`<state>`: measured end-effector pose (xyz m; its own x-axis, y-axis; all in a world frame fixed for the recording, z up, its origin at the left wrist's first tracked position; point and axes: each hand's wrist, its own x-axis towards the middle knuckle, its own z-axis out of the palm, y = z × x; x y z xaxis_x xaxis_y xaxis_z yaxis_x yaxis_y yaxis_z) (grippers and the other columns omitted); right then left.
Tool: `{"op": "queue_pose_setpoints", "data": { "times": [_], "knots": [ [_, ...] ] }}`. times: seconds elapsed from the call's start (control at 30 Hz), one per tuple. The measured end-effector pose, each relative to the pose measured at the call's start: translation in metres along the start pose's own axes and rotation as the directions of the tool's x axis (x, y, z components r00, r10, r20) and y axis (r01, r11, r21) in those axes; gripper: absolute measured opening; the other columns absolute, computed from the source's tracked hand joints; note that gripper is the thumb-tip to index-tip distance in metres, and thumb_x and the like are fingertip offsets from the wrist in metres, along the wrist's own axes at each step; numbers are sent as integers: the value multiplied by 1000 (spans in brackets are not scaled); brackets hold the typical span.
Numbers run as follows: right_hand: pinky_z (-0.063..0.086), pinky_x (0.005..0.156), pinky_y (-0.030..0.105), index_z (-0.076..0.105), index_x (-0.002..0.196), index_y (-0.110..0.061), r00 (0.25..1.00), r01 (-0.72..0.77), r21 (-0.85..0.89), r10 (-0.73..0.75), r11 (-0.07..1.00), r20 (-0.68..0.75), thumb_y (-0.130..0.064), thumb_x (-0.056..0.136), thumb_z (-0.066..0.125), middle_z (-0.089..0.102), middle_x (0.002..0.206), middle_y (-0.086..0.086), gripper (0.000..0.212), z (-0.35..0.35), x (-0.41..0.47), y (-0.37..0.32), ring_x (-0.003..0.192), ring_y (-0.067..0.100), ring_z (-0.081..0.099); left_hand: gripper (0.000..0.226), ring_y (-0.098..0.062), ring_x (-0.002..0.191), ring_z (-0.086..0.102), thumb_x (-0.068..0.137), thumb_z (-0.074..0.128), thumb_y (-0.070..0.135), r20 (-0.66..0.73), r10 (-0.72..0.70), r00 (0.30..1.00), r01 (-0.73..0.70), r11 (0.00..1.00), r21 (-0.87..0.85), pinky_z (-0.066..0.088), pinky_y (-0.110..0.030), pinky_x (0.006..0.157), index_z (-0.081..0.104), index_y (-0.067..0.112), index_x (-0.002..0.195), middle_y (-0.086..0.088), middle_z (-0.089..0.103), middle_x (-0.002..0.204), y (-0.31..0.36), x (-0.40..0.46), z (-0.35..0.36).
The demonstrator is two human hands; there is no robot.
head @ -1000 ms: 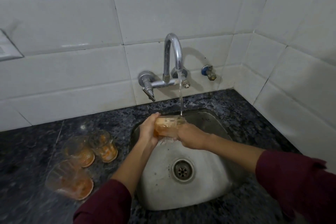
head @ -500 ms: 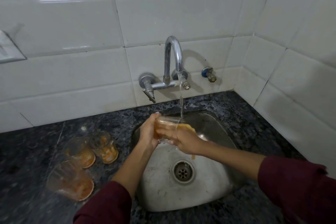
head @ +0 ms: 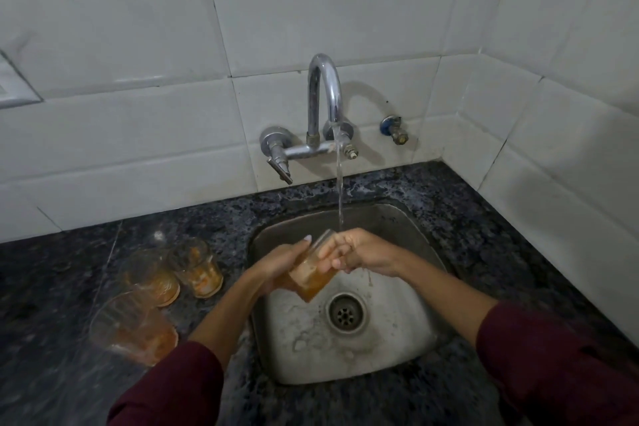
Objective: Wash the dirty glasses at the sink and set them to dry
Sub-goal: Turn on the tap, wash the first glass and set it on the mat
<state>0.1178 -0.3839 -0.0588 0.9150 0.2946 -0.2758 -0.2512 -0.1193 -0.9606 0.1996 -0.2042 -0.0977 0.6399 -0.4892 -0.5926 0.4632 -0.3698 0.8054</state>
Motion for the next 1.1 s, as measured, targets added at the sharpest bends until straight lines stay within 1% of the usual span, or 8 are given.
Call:
{"op": "queue_pose_setpoints", "data": {
  "times": [0.1, 0.23, 0.5, 0.6, 0.77, 0.97, 1.03, 1.1],
  "knots": [
    [45, 52, 17, 65, 93, -14, 993, -118, 206, 112, 971, 41, 1, 76, 62, 73, 79, 0, 23, 2, 0, 16, 67, 7, 63, 58, -28, 77, 69, 91, 44, 60, 289, -126, 949, 145, 988, -46, 58, -40, 61, 65, 11, 113, -16, 72, 93, -7, -15, 7],
    [44, 51, 18, 61, 95, -13, 988, -138, 299, 152, 944, -22, 3, 85, 57, 65, 73, -5, 20, 11, -2, 30, 61, 6, 58, 62, -28, 60, 69, 92, 36, 60, 392, -203, 897, 240, 970, -47, 57, -37, 49, 61, 7, 112, -19, 70, 81, -12, -27, 13],
    [40, 48, 17, 63, 99, -12, 965, -112, 412, 199, 904, -173, -3, 85, 61, 67, 69, -6, 17, 25, -6, 42, 59, 5, 59, 62, -30, 49, 64, 83, 47, 52, 418, -209, 884, 294, 944, -149, 53, -31, 43, 55, 1, 116, -23, 65, 84, -21, -30, 17],
    [40, 49, 17, 64, 101, -10, 960, -97, 428, 198, 899, -199, -4, 84, 64, 65, 74, -2, 18, 25, -6, 44, 61, 7, 57, 57, -30, 49, 64, 92, 36, 54, 407, -223, 886, 307, 939, -153, 52, -28, 44, 58, 4, 111, -24, 67, 84, -22, -28, 17],
    [40, 52, 19, 61, 110, -4, 955, -53, 421, 170, 906, -244, -6, 89, 57, 62, 74, -1, 22, 24, -9, 39, 62, 7, 57, 64, -29, 59, 66, 84, 47, 62, 342, -194, 919, 249, 960, -125, 53, -31, 49, 57, 10, 121, -23, 62, 103, -22, -24, 15],
    [42, 54, 18, 69, 98, -5, 897, 106, -65, -124, 992, -423, -18, 97, 44, 64, 75, -1, 28, 13, -8, 11, 68, 10, 57, 64, -29, 87, 69, 75, 76, 29, 343, 65, 937, -17, 990, -140, 58, -47, 70, 52, 4, 129, -18, 66, 106, -13, -20, 22],
    [47, 60, 18, 71, 93, -7, 870, 136, -281, -250, 950, -425, -18, 96, 47, 67, 73, -1, 26, 7, -7, 1, 68, 10, 62, 60, -28, 91, 69, 71, 81, 20, 246, 179, 953, -160, 983, -93, 56, -50, 79, 55, 7, 123, -15, 68, 103, -4, -19, 27],
    [53, 70, 25, 71, 86, -9, 837, 112, -488, -347, 866, -423, -18, 94, 50, 69, 71, -1, 24, 3, -2, -6, 71, 14, 66, 59, -19, 90, 66, 65, 84, 21, 108, 323, 940, -334, 938, 98, 55, -38, 82, 55, 13, 116, -8, 67, 103, 6, -19, 33]
  ]
}}
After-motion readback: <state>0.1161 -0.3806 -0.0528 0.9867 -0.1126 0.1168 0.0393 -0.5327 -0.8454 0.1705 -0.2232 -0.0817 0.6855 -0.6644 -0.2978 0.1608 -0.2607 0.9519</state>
